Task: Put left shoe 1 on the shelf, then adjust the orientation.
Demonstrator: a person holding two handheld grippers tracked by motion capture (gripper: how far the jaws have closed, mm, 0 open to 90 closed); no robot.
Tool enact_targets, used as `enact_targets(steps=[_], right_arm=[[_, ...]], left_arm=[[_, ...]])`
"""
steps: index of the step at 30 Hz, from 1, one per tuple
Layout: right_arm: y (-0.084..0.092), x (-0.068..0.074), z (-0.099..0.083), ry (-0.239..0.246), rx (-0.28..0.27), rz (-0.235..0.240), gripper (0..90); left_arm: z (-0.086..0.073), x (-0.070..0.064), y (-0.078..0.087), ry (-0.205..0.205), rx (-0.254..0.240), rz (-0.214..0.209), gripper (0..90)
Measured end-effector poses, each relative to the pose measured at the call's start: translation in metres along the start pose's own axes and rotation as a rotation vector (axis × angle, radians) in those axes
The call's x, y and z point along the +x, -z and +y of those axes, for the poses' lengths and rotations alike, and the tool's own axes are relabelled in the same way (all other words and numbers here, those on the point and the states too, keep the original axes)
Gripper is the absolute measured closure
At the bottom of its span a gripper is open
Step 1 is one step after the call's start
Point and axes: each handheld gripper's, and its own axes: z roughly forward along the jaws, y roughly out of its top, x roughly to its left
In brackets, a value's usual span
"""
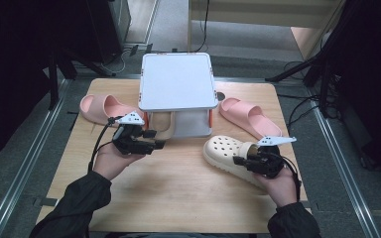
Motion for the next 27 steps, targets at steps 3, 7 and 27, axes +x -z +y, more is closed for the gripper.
enact_targets(steps=[3,7,27], right_arm=[[-0.008,0.011,0.005,0.007,0.013,0.019,77.4],[-0.02,0.026,0.013,0.036,0.022,0.04,77.3],[-0.07,0.07,0.027,0.1,0.096,0.128,76.6]], left_arm=[[-0.003,0.0,0.001,0.009,0.005,-0.002,43.5],[-0.006,-0.001,0.003,0.013,0.014,0.005,46.0],[-0.021,-0.004,0.007,0.023,0.018,0.001,57.7]])
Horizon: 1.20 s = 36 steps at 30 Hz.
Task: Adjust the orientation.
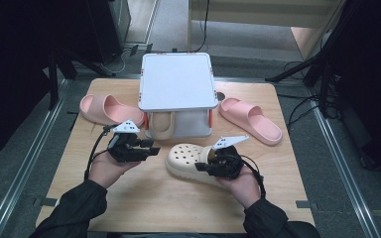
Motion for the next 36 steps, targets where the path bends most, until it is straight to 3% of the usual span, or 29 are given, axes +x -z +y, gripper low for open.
enact_targets(steps=[9,15,18,21,28,30,32,36], right_arm=[[-0.021,0.008,0.006,0.013,0.012,0.026,76.5],[-0.028,0.009,0.006,0.049,0.013,0.023,76.6],[-0.027,0.008,0.005,0.055,0.017,0.026,75.0],[-0.022,0.007,0.006,0.049,0.0,0.035,63.4],[0.006,0.003,0.005,0.076,-0.034,0.022,60.4],[0.014,-0.001,0.004,0.071,-0.051,0.019,64.5],[0.025,-0.005,0.003,0.073,-0.076,0.009,77.8],[0.03,-0.012,0.003,0.078,-0.093,-0.024,85.8]], left_arm=[[-0.004,-0.001,0.001,0.006,-0.008,0.007,58.4],[-0.006,0.003,0.0,0.014,-0.002,0.01,58.3],[-0.006,0.004,0.0,0.018,-0.001,0.01,58.3],[-0.006,0.004,0.0,0.017,0.0,0.009,58.3],[-0.005,0.003,0.0,0.024,-0.002,0.009,64.4],[-0.005,0.002,0.001,0.024,-0.005,0.004,67.1],[-0.006,0.0,-0.001,0.015,0.004,0.006,72.4],[-0.007,-0.005,-0.005,-0.002,0.016,0.002,76.2]])
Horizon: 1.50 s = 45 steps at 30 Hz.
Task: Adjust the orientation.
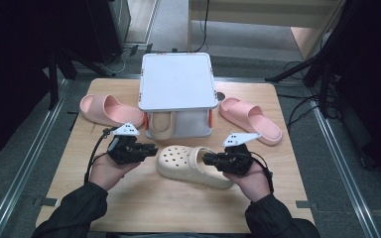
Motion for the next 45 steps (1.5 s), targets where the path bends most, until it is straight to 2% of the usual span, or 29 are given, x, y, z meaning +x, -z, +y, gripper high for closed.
enact_targets(steps=[3,4,6,8,10,16,19,25,29,30,35,37,45], right_arm=[[0.0,-0.011,0.003,0.002,-0.011,-0.038,90.0],[0.0,-0.015,0.004,0.002,-0.014,-0.054,90.0],[0.0,-0.02,0.006,0.003,-0.031,-0.07,90.0],[-0.002,-0.026,0.007,0.004,-0.042,-0.082,90.0],[-0.008,-0.036,0.009,-0.007,-0.04,-0.079,90.0],[-0.023,-0.047,0.01,0.006,0.0,-0.085,89.9],[-0.028,-0.047,0.012,0.008,0.024,-0.081,89.5],[-0.034,-0.048,0.016,0.002,0.033,-0.07,90.0],[-0.039,-0.047,0.017,0.006,0.049,-0.065,90.0],[-0.04,-0.048,0.017,0.008,0.051,-0.063,90.0],[-0.042,-0.048,0.017,-0.003,0.06,-0.055,90.0],[-0.043,-0.047,0.017,0.005,0.07,-0.054,90.0],[-0.046,-0.041,0.014,0.023,0.105,-0.057,90.0]], left_arm=[[0.0,-0.004,-0.003,-0.012,0.012,0.01,80.5],[-0.001,-0.004,-0.004,-0.008,0.016,0.028,81.9],[-0.004,-0.004,-0.005,0.014,0.014,0.023,84.7],[-0.007,-0.005,-0.006,0.011,0.013,0.03,86.3],[-0.009,-0.008,-0.008,0.022,-0.003,0.028,87.1],[-0.017,-0.02,-0.017,0.009,0.016,0.019,86.8],[-0.02,-0.023,-0.019,0.002,0.03,0.016,86.4],[-0.026,-0.023,-0.022,0.021,0.032,0.029,85.8],[-0.029,-0.022,-0.025,0.043,0.03,0.012,85.9],[-0.029,-0.021,-0.026,0.045,0.043,0.007,85.8],[-0.029,-0.02,-0.027,0.036,0.038,0.013,85.9],[-0.029,-0.021,-0.028,0.03,0.037,0.024,85.9],[-0.028,-0.017,-0.032,0.034,0.042,0.021,85.2]])
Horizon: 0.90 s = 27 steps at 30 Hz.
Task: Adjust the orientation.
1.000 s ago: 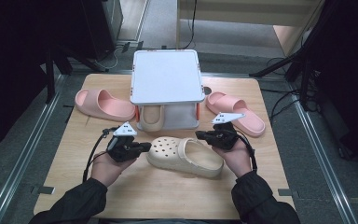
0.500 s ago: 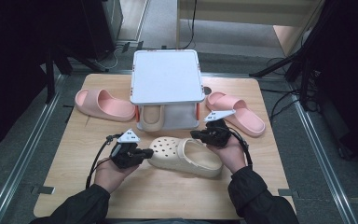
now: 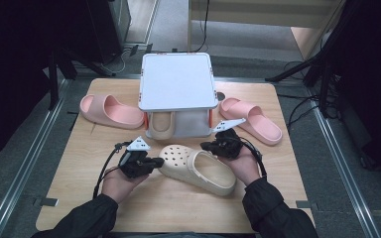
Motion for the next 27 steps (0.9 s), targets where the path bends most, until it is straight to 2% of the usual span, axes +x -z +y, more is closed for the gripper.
enact_targets(steps=[8,15,17,22,27], right_arm=[[0.004,0.006,-0.006,0.002,0.01,-0.006,90.0],[0.011,0.011,-0.015,-0.035,-0.006,-0.011,90.0],[0.012,0.015,-0.018,-0.043,-0.005,-0.024,90.0],[0.016,0.02,-0.026,-0.078,-0.018,-0.021,90.0],[0.019,0.027,-0.031,-0.092,-0.022,-0.028,90.0]], left_arm=[[0.007,0.001,-0.009,-0.004,0.004,-0.007,83.9],[0.017,0.002,-0.021,-0.019,0.004,-0.026,83.5],[0.02,0.001,-0.025,-0.026,0.002,-0.019,83.2],[0.028,0.007,-0.031,-0.013,0.0,-0.036,83.5],[0.035,0.011,-0.039,-0.017,-0.015,-0.046,84.5]])
